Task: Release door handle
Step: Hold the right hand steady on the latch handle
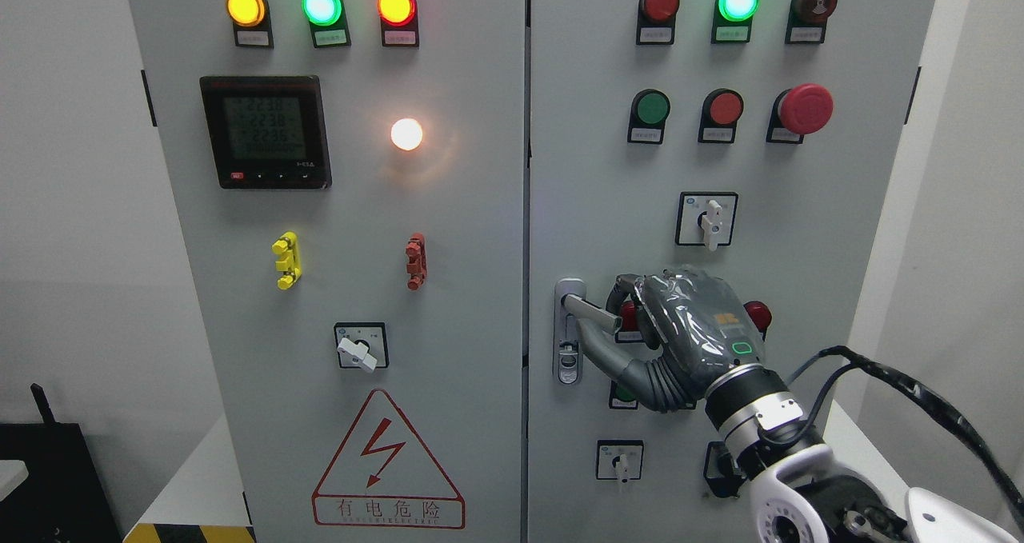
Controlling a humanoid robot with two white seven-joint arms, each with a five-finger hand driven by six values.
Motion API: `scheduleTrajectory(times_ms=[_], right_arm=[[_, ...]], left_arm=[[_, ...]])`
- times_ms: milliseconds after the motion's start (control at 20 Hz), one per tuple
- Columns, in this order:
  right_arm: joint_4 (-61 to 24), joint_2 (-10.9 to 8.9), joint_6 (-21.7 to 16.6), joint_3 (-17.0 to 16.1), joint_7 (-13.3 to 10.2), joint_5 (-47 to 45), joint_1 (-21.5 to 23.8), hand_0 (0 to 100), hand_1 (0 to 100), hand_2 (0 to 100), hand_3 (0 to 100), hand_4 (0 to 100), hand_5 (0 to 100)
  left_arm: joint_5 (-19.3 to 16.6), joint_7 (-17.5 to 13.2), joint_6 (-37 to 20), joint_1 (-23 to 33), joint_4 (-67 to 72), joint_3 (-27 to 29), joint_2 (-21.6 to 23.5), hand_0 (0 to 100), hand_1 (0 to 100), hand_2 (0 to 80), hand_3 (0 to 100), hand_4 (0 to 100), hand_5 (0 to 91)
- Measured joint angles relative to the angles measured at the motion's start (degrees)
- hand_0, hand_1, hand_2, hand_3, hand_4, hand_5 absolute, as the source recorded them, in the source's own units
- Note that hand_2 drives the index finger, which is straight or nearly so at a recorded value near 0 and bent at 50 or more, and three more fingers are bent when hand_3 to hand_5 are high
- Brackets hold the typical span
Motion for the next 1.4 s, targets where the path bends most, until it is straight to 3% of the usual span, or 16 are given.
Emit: scheduleTrajectory(times_ms=[1402], right_arm=[[0.0,0.28,0.0,0.0,-0.2,0.0,0.2,41,18,61,100,100,100]], left_arm=[[0.0,0.0,0.0,0.0,0.0,0.0,0.0,12,39,0.0,0,0,0.0]])
